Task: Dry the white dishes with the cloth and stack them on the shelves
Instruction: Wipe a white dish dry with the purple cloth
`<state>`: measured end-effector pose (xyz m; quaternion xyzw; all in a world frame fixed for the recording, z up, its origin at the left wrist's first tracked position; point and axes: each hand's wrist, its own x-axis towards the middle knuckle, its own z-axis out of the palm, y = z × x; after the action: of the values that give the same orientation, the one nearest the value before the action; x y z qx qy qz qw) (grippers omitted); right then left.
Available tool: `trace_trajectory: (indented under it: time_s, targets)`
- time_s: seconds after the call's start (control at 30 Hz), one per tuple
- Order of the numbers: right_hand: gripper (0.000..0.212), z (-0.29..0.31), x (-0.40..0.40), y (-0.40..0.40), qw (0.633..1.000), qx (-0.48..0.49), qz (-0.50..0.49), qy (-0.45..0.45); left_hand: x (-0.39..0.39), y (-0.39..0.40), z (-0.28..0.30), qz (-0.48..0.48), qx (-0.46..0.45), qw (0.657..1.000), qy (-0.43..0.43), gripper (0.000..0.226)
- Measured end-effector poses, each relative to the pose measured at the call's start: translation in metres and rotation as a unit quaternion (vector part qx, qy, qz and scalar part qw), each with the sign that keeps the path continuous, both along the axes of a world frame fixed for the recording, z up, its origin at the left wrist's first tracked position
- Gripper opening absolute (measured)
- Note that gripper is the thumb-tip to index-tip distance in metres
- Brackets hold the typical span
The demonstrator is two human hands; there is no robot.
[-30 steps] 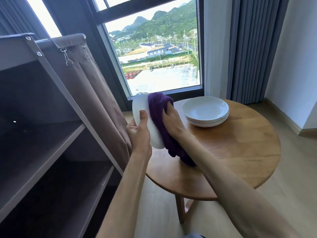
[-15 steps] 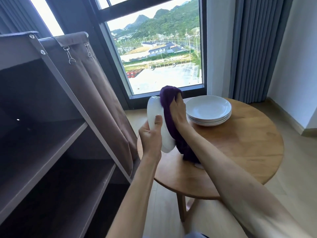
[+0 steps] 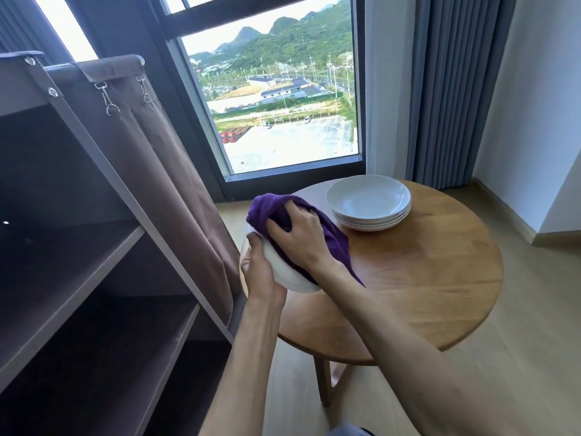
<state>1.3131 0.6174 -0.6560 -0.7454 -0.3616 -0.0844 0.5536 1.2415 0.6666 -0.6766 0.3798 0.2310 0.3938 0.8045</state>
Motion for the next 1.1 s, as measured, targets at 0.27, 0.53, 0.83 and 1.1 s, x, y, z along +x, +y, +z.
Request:
trace_trajectory:
  time_s: [0.27,0.53,0.83,1.1]
  targets:
    - [0.048,0.027,0.055,0.016,0.985,-0.059,-0.07,0.145,-0.017,0.009,0.024,-0.004,0.054,0.999,0.0,0.035]
    - [0.055,0.0,0.074,-0.011,0.821,0.121,0.197,0.521,-0.014,0.018,0.025,-0.025,-0.005,0.999,-0.029,0.061]
    - [0.035,-0.015,0.078,-0.02,0.858,0.116,0.059,0.496,-0.043,0.071,0.038,-0.191,0.118,0.974,0.025,0.054]
    - [0.044,0.041,0.064,-0.019,0.951,-0.084,0.115,0.274,-0.033,0.104,0.061,-0.287,0.298,0.869,0.272,0.067]
